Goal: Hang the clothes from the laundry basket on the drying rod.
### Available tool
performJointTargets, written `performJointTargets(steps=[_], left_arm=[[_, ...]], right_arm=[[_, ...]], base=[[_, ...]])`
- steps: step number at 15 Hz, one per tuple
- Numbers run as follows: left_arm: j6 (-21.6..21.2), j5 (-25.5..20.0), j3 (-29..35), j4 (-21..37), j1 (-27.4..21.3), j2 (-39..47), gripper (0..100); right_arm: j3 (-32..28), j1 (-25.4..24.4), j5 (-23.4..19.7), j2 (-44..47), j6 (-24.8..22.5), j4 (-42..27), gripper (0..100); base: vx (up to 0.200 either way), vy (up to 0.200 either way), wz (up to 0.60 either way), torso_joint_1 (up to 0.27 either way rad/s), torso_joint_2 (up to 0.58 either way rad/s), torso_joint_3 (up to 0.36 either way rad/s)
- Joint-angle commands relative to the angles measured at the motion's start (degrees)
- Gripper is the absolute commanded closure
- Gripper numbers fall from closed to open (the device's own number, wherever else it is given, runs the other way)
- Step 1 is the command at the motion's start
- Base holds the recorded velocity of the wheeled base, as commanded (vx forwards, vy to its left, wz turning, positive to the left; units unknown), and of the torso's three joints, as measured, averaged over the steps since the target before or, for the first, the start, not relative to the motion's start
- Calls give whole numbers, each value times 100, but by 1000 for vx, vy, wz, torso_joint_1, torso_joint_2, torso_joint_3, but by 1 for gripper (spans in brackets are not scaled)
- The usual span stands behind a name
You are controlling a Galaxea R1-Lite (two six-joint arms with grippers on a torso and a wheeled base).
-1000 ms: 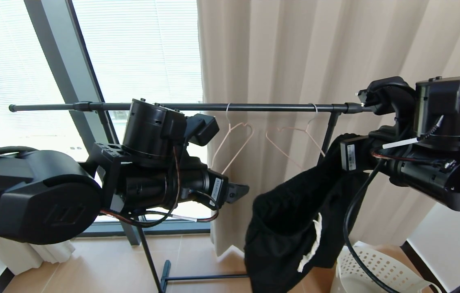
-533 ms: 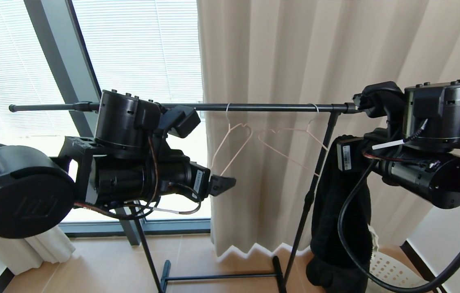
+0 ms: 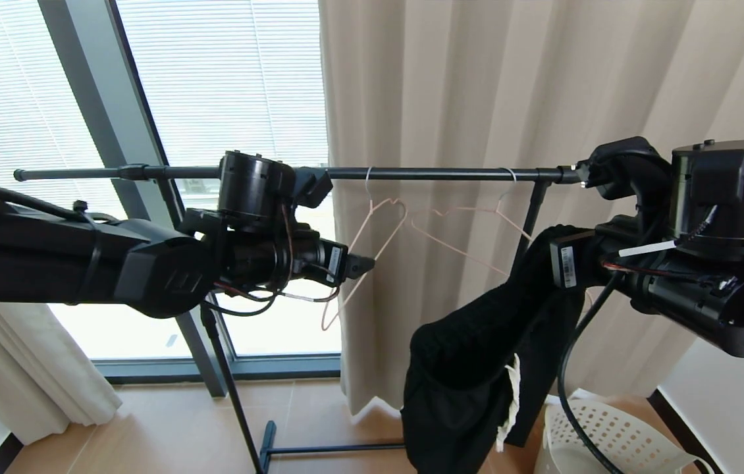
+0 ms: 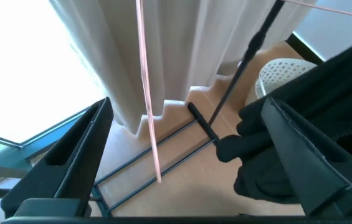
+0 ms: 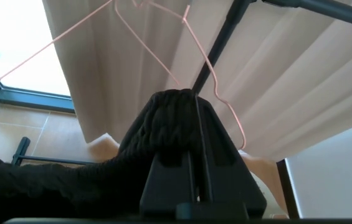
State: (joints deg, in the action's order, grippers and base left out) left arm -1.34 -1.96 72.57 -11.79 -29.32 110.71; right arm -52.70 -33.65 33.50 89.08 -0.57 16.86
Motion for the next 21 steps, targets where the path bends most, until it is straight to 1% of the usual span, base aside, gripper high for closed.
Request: performJointTargets(steps=[1, 4, 11, 21], left_arm=[[2, 205, 504, -60, -12, 794, 0], [2, 231, 1075, -60, 5, 1251, 0], [11, 460, 1673, -60, 31, 1857, 0], [11, 557, 1690, -52, 58, 1928, 0]], right_arm=[[23, -107, 7, -4, -4, -7, 100], [93, -213, 7, -57, -4, 2, 100], [102, -213, -1, -127, -39, 2, 100], [111, -221, -1, -233, -48, 2, 100]], base=[[0, 0, 0, 0, 0, 0], [0, 0, 0, 0, 0, 0], [0, 0, 0, 0, 0, 0], [0, 0, 0, 0, 0, 0]])
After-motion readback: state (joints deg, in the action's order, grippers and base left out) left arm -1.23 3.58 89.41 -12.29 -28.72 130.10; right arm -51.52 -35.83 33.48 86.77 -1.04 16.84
